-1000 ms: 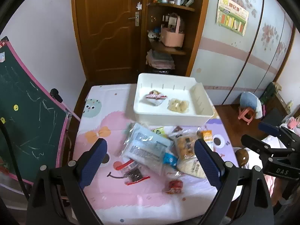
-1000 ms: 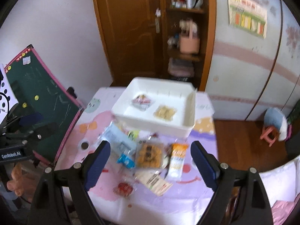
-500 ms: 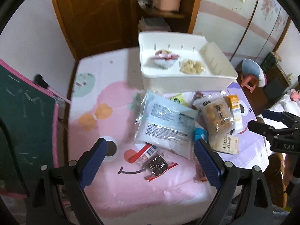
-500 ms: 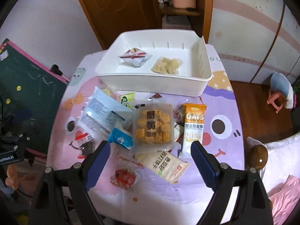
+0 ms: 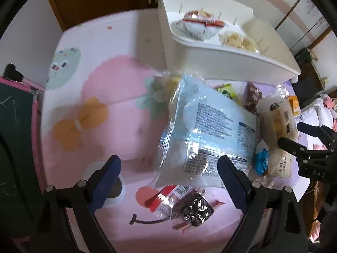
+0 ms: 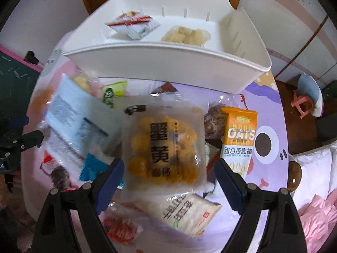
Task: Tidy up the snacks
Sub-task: 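Grasp the blue-white bag with the left tool while the right grasps the crab-roe cracker bag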
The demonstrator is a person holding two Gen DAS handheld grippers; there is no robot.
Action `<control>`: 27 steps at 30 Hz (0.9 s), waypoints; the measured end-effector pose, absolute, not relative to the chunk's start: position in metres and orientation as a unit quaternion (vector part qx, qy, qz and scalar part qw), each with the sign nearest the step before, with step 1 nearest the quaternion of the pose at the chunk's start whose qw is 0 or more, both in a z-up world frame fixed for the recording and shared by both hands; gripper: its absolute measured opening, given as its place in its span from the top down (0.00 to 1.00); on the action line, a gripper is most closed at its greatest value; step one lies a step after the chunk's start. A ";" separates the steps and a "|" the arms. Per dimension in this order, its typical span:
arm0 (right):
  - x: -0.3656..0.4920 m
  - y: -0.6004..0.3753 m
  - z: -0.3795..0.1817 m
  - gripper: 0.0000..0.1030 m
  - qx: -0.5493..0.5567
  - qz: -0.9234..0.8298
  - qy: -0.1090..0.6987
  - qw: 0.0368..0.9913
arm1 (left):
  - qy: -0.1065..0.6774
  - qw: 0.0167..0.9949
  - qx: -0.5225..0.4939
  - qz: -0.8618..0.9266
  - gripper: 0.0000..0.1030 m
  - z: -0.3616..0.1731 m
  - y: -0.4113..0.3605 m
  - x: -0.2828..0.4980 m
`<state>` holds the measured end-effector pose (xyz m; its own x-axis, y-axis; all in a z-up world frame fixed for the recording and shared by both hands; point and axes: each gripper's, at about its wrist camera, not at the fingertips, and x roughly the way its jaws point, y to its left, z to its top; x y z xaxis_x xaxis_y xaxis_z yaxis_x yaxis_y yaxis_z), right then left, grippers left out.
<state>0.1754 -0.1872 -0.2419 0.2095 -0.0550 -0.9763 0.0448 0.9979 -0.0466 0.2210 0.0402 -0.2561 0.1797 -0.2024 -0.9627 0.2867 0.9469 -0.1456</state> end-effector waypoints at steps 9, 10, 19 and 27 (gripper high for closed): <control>0.190 -0.181 -0.256 0.15 0.005 -0.030 0.639 0.769 | 0.644 0.744 0.019 -0.176 0.11 -0.282 0.026 0.236; 0.192 -0.180 -0.259 0.15 0.005 -0.031 0.641 0.767 | 0.647 0.741 0.015 -0.178 0.11 -0.284 0.024 0.238; 0.196 -0.176 -0.275 0.21 -0.010 -0.050 0.651 0.757 | 0.650 0.726 -0.017 -0.224 0.52 -0.285 0.003 0.238; 0.185 -0.170 -0.264 0.38 -0.025 -0.045 0.635 0.771 | 0.627 0.742 -0.013 -0.237 0.89 -0.254 -0.004 0.224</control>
